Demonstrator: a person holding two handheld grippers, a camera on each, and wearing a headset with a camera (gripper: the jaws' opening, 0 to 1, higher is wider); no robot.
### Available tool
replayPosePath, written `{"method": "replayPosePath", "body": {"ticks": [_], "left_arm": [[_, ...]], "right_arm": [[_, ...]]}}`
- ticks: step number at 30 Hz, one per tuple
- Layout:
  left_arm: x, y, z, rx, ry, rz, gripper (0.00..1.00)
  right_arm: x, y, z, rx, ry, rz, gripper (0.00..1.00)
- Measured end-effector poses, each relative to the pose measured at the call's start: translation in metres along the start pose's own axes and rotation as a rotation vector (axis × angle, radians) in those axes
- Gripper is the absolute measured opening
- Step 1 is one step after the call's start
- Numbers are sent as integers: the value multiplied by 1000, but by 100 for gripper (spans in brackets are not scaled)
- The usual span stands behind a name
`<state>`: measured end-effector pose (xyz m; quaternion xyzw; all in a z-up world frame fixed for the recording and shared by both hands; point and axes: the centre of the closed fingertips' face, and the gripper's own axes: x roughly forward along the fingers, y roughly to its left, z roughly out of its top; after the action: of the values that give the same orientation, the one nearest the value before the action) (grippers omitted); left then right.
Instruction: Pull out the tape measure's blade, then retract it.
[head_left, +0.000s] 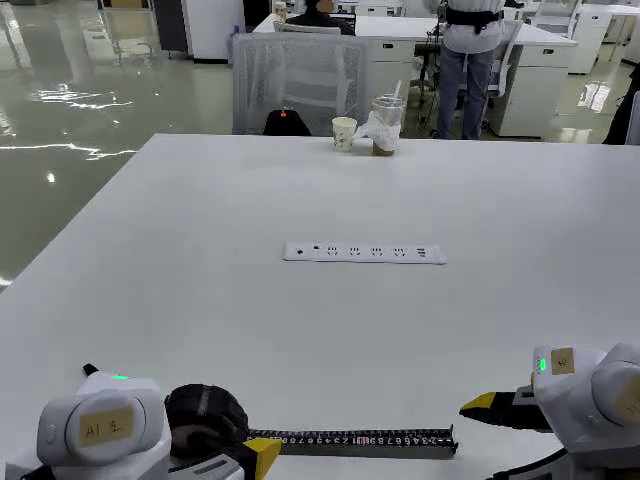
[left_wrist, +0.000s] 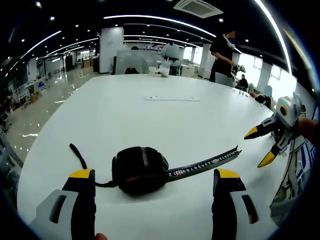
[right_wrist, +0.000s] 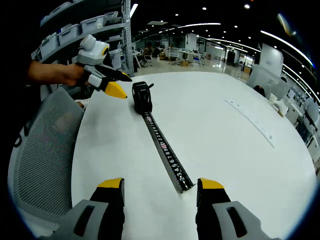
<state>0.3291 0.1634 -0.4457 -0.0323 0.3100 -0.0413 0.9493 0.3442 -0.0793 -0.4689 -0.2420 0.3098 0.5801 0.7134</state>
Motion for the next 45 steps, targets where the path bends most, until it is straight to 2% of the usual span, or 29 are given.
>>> {"method": "replayPosePath", "body": {"ticks": [11,23,38,45], "left_arm": [[10,3,1,-19,4,12,92],[23,10,-2,-45,14,49,79],[36,14,-9,-88,51,66,71],[41,16,-8,-103,56,69,69]], "right_arm": [[7,-12,-10,-79,49,51,46],[17,-24,-19,-143,95,102,37],[30,-35,-25,-162,116,123,26],[34,-36,-29,-171,130,130,21]]}}
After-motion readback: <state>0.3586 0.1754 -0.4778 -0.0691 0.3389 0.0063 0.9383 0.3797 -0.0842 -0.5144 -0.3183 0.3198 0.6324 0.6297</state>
